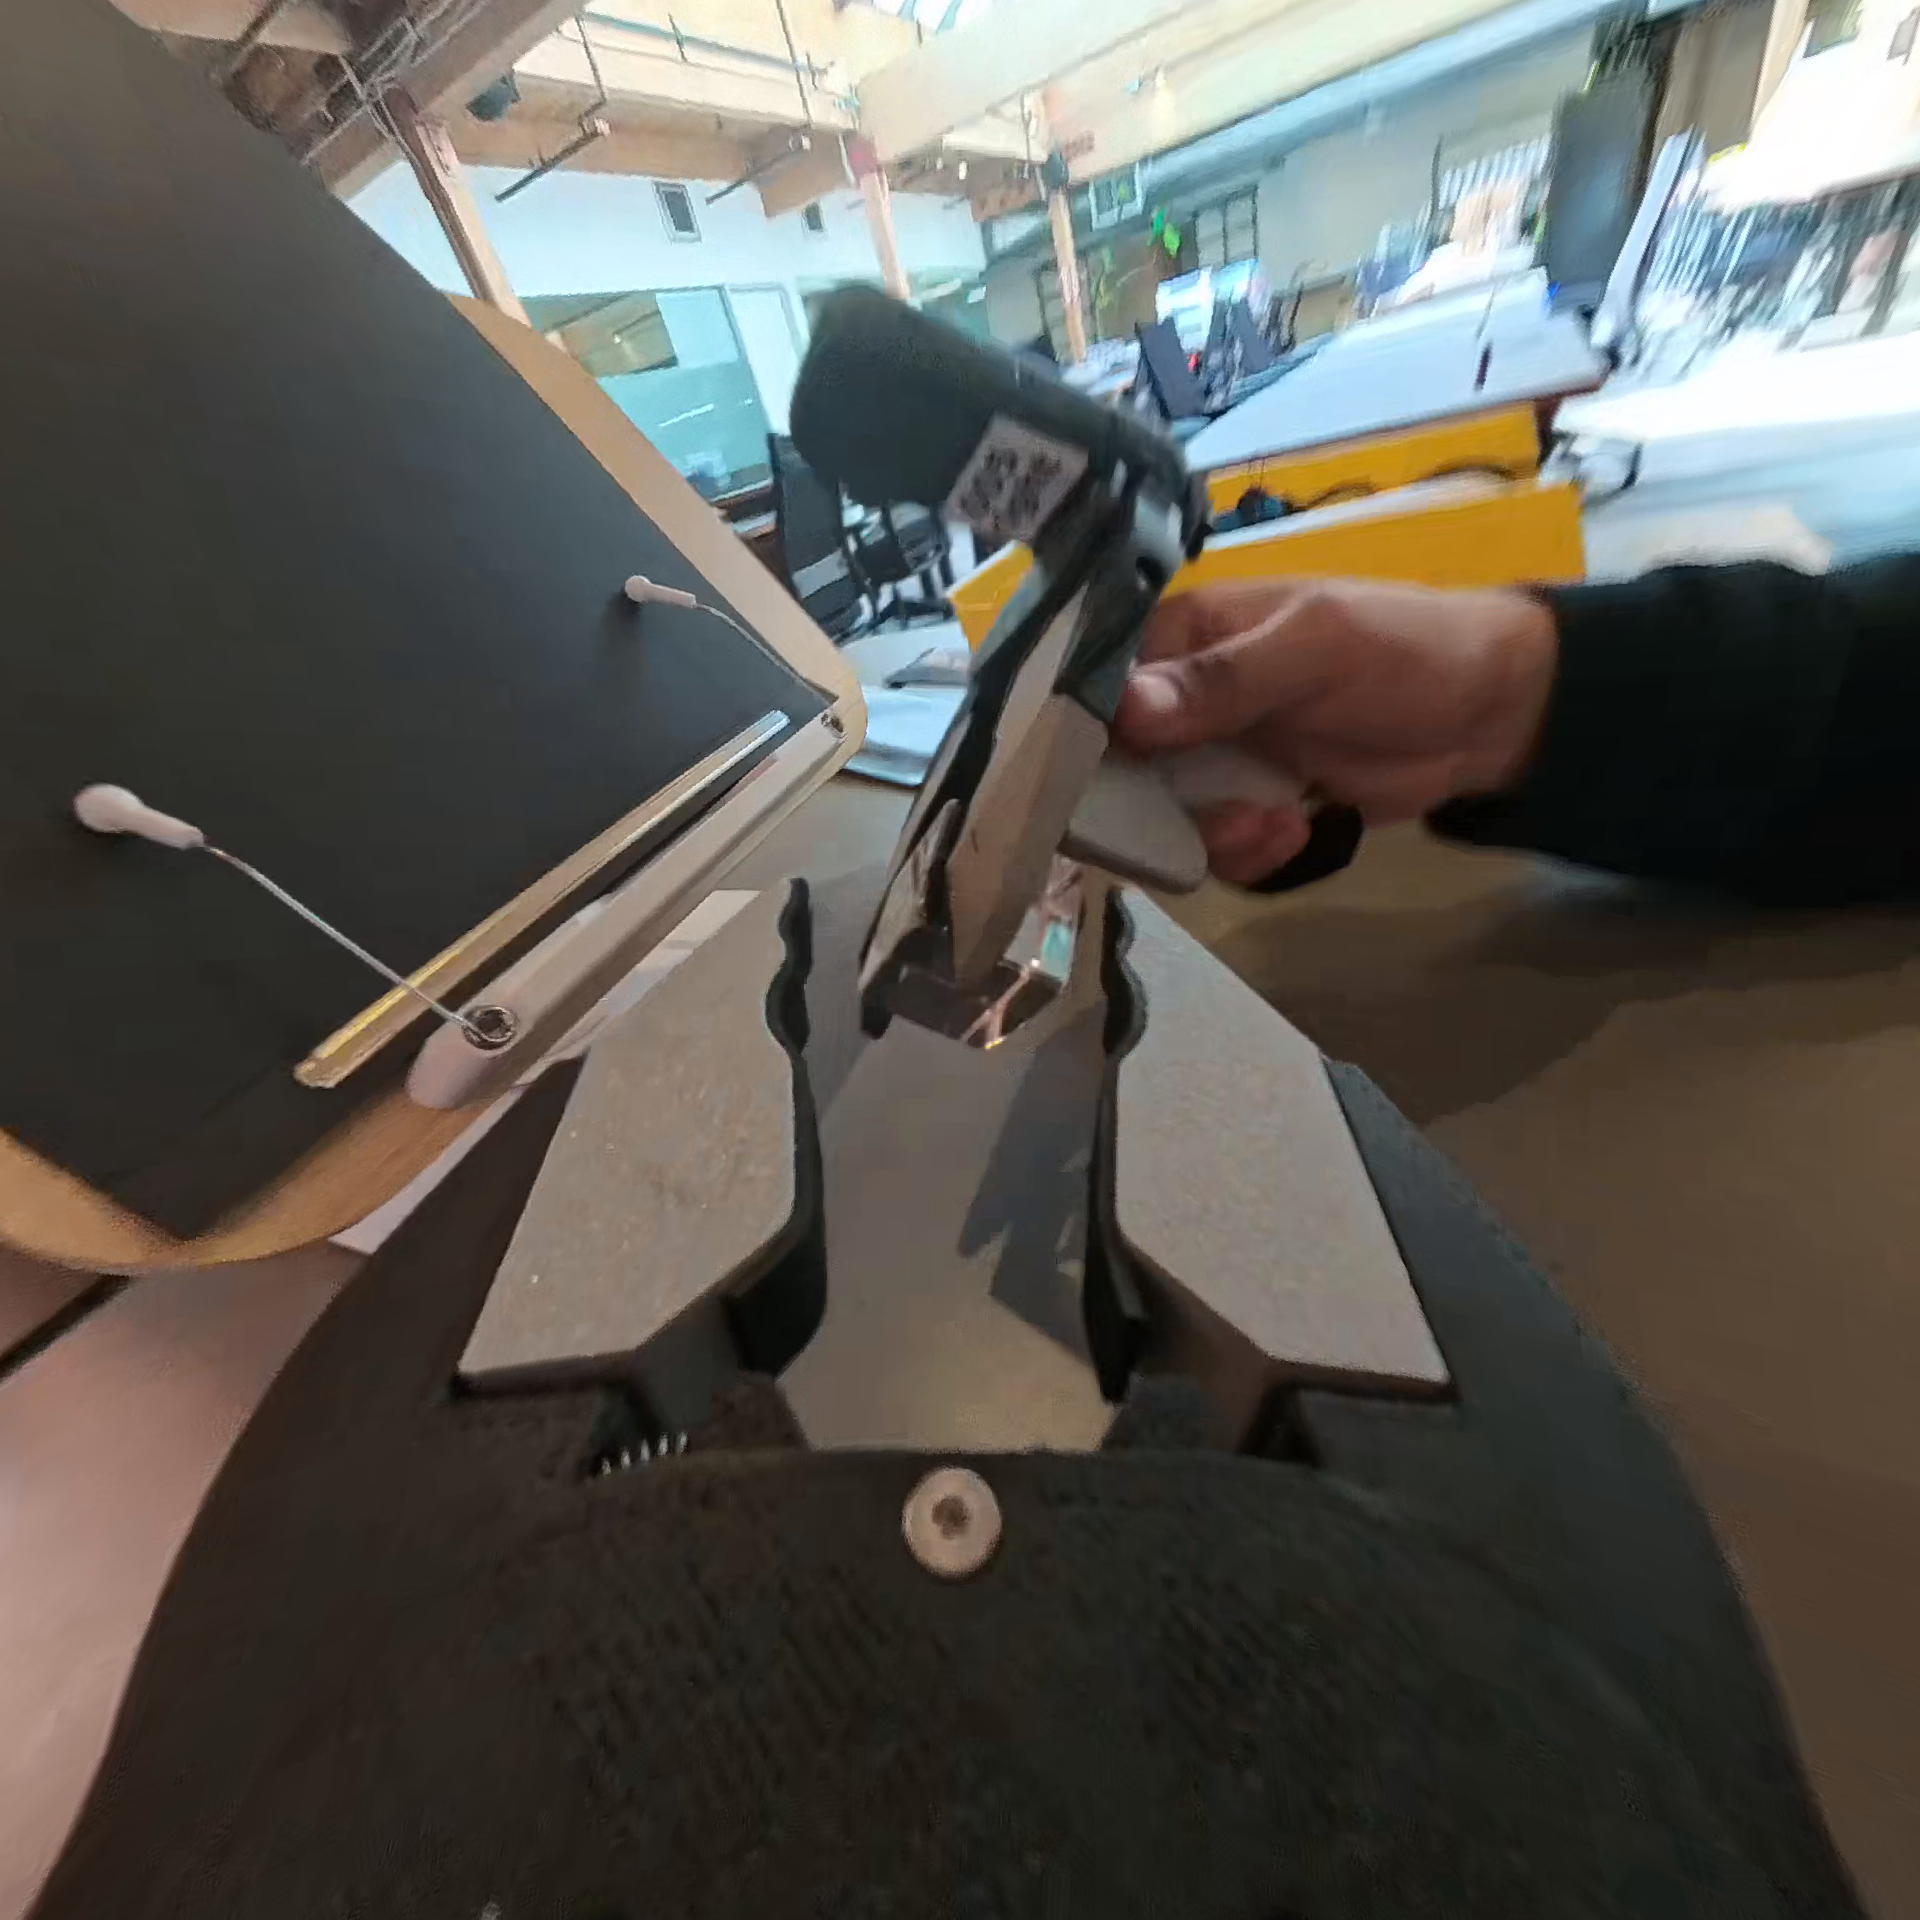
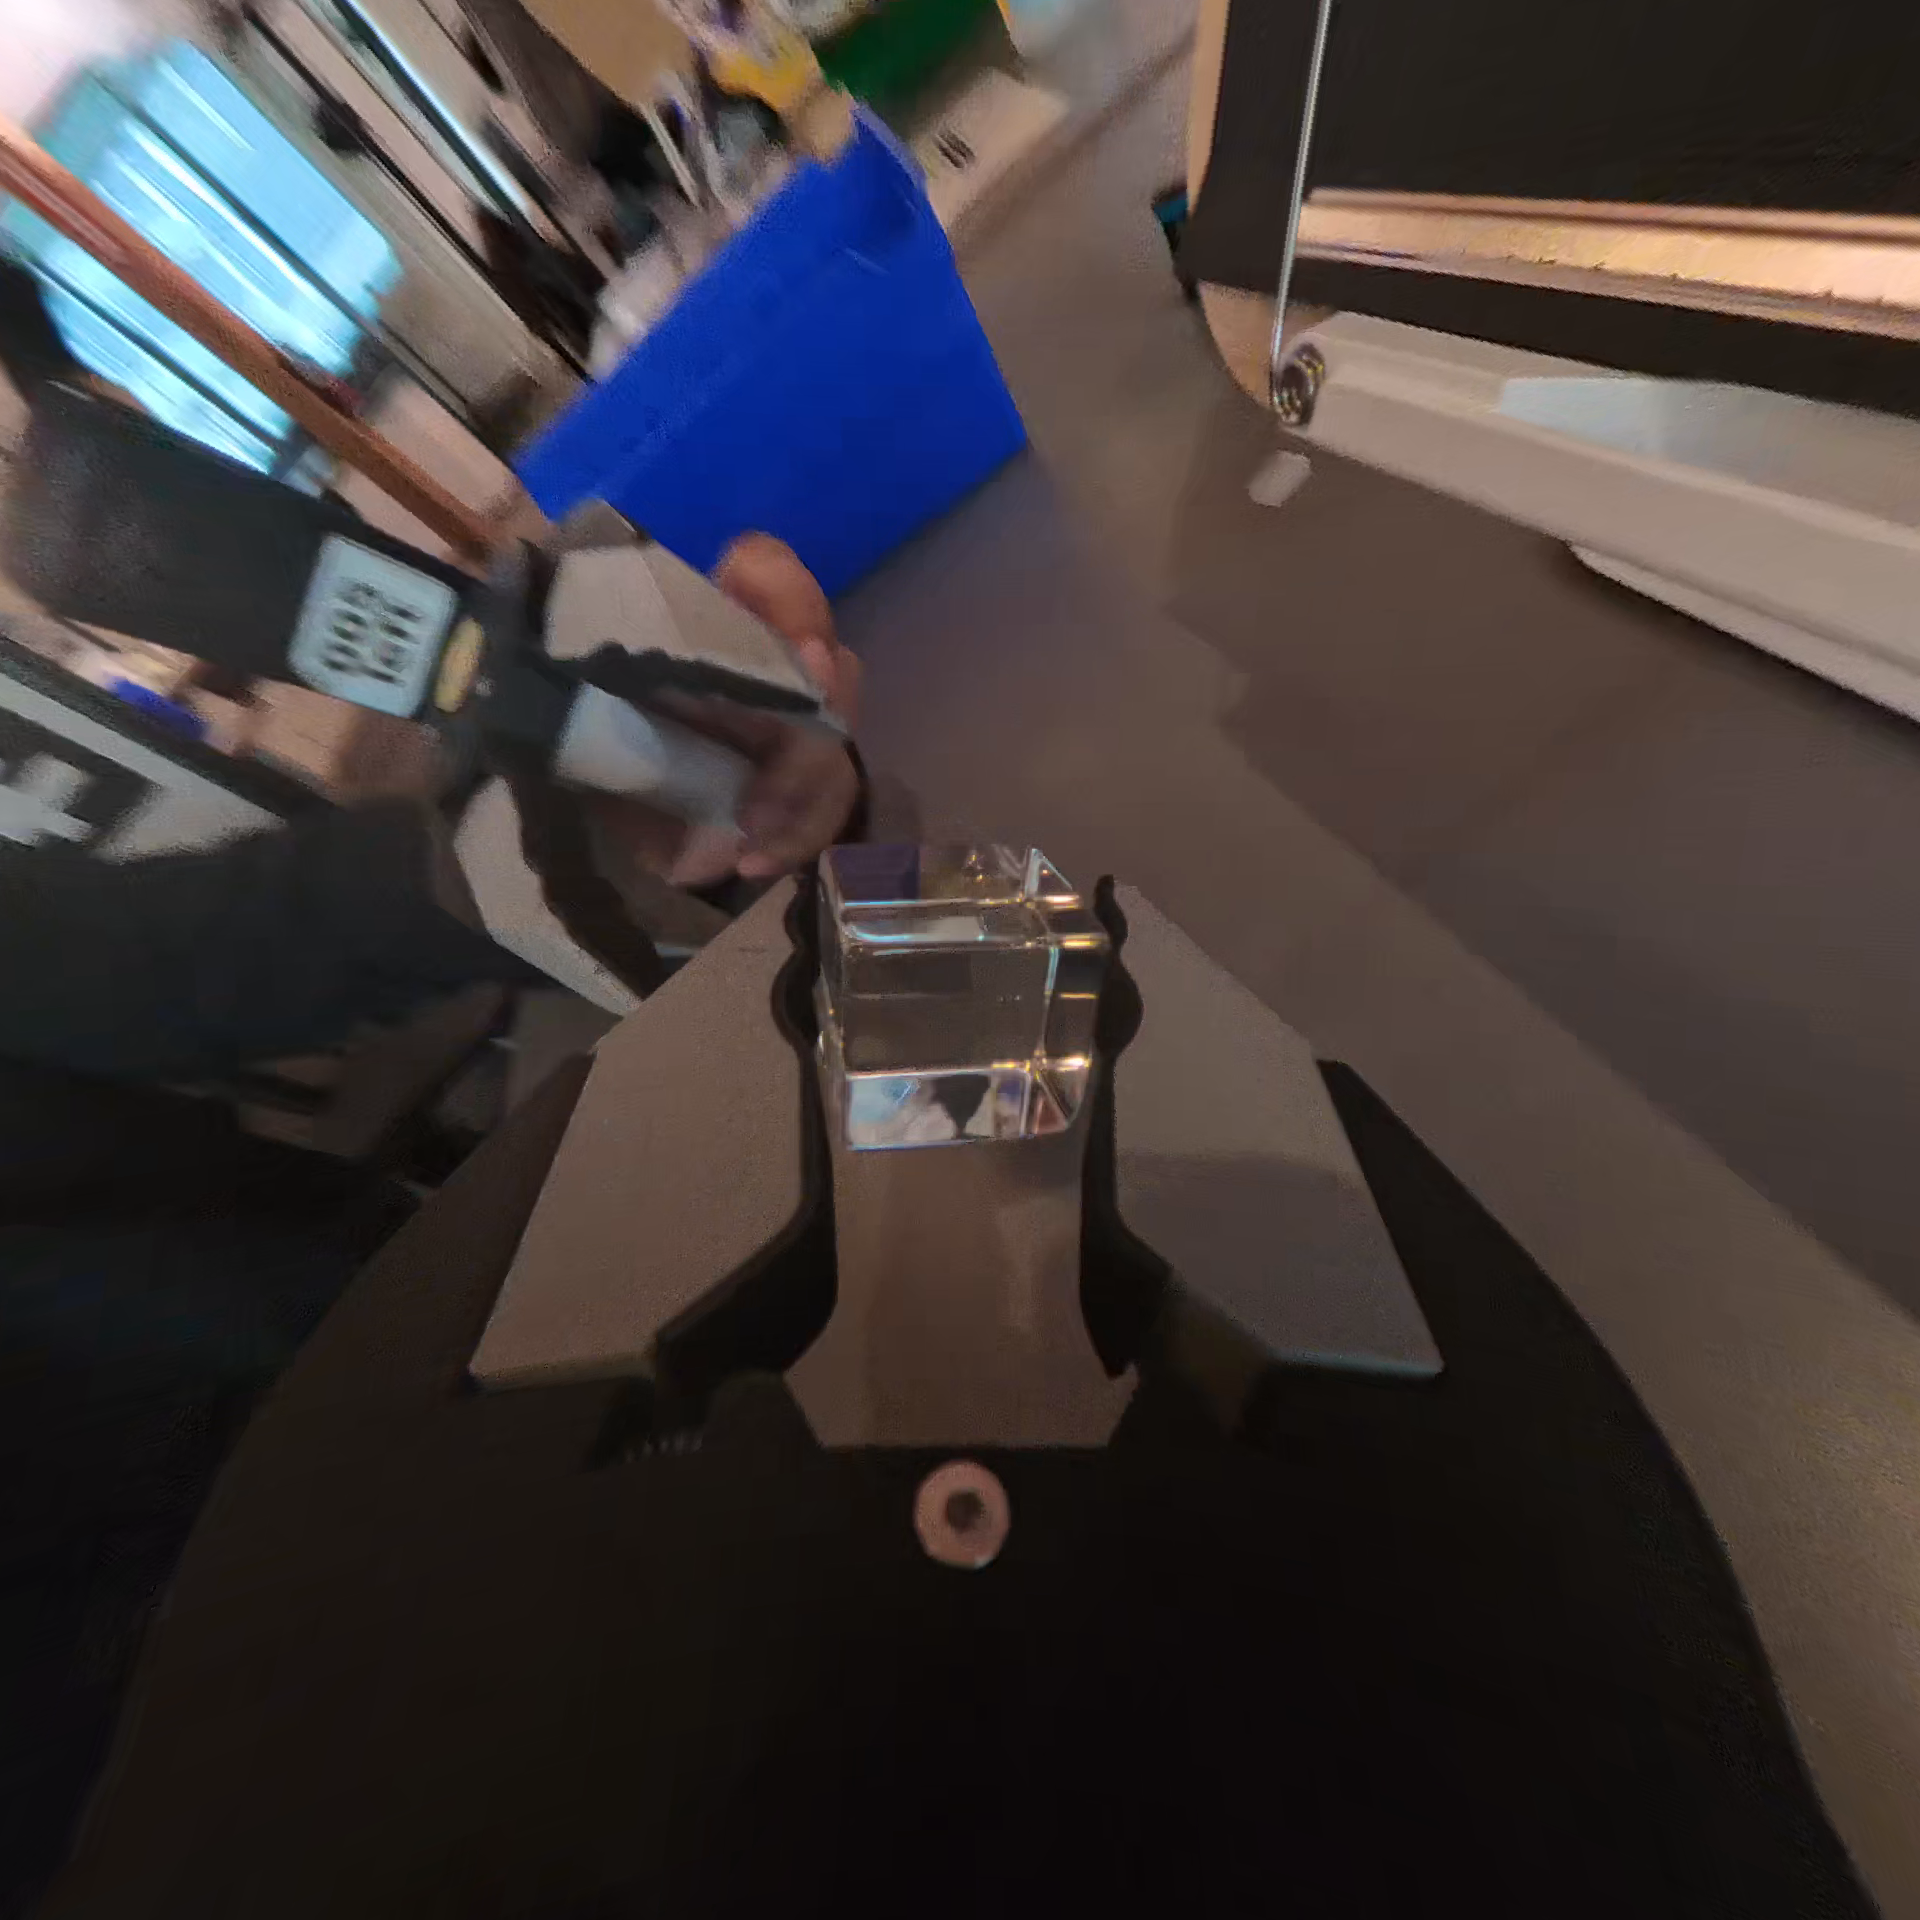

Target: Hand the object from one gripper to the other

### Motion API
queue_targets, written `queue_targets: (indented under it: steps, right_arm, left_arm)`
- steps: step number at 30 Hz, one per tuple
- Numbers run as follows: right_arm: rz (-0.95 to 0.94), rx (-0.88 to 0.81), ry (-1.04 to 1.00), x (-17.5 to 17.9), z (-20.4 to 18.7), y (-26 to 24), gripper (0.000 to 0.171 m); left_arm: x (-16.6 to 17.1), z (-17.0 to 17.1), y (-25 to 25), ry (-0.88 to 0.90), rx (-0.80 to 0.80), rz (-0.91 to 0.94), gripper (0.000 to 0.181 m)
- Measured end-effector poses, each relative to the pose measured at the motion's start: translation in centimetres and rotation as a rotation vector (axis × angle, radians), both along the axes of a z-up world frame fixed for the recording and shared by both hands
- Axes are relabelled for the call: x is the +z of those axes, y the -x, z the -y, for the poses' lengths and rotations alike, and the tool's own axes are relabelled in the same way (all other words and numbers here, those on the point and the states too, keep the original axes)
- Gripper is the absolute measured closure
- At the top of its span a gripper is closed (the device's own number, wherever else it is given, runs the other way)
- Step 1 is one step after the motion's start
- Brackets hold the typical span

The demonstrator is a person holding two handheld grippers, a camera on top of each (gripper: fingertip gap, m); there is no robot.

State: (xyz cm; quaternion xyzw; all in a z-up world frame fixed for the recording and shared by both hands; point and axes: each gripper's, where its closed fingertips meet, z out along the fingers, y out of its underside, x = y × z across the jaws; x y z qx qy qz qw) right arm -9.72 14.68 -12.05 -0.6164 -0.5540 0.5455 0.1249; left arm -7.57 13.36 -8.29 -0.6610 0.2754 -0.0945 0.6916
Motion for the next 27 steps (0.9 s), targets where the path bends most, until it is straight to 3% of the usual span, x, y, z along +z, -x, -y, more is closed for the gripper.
queue_targets:
  steps: [6,9,11,16,24,27]
  right_arm:
    - [0.066,0.159,-0.133,-0.1,2.3,-1.7,0.122]
    - [0.142,0.277,-0.149,-1.1,3.7,-3.3,0.122]
    - [0.167,0.340,-0.144,-1.5,4.7,-4.0,0.122]
    - [0.238,0.485,-0.185,-3.2,7.3,-5.1,0.122]
    - [0.257,0.561,-0.172,-4.0,8.6,-5.6,0.123]
    - [0.150,0.508,-0.072,-1.6,7.8,-4.9,0.129]
  left_arm:
    - [-1.8,1.4,-1.9,-0.064,-0.064,-0.289,0.121]
    - [-2.6,2.6,-2.9,-0.052,-0.149,-0.363,0.124]
    - [-3.5,3.3,-3.6,0.003,-0.214,-0.378,0.115]
    - [-5.3,4.0,-5.0,0.008,-0.267,-0.469,0.114]
    - [-6.6,4.3,-6.1,-0.069,-0.282,-0.650,0.127]
    - [-4.9,3.4,-5.7,-0.160,-0.187,-0.677,0.127]
